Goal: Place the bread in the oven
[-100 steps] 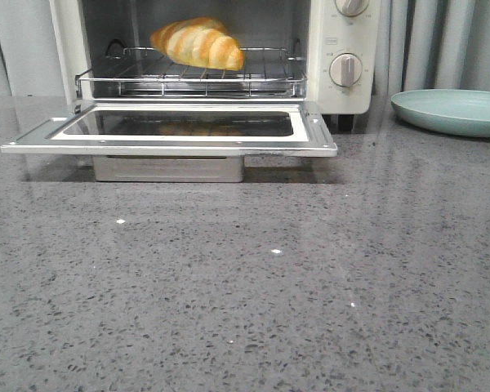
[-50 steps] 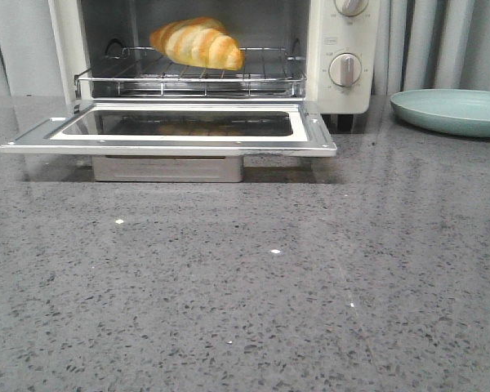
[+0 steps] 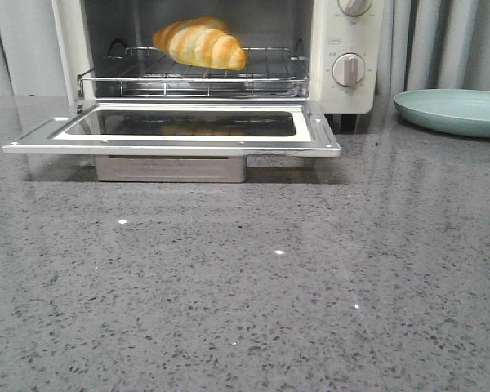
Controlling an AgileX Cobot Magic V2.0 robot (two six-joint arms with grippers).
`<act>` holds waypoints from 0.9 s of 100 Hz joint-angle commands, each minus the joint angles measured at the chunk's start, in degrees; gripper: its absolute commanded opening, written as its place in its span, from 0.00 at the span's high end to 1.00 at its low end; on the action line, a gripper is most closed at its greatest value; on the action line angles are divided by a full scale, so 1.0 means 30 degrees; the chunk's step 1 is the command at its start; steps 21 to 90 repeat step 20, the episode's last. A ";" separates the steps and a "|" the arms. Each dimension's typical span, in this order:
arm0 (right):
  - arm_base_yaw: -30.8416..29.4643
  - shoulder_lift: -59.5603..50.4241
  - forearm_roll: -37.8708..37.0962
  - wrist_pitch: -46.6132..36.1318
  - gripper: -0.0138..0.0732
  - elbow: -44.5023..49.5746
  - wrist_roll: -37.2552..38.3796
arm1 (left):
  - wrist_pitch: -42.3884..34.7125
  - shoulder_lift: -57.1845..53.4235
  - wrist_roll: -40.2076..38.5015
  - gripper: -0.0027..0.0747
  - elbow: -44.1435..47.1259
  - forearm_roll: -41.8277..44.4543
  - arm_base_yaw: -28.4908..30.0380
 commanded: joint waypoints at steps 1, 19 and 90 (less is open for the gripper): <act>-0.0111 -0.0429 -0.0058 -0.0528 0.91 0.0507 -0.0187 | -0.1331 -0.0540 -0.0182 0.99 0.0400 -0.0042 0.0079; -0.0111 -0.0429 -0.0058 -0.0528 0.91 0.0507 -0.0187 | -0.1331 -0.0540 -0.0182 0.99 0.0400 -0.0042 0.0079; -0.0111 -0.0429 -0.0058 -0.0528 0.91 0.0507 -0.0187 | -0.1331 -0.0540 -0.0182 0.99 0.0400 -0.0042 0.0079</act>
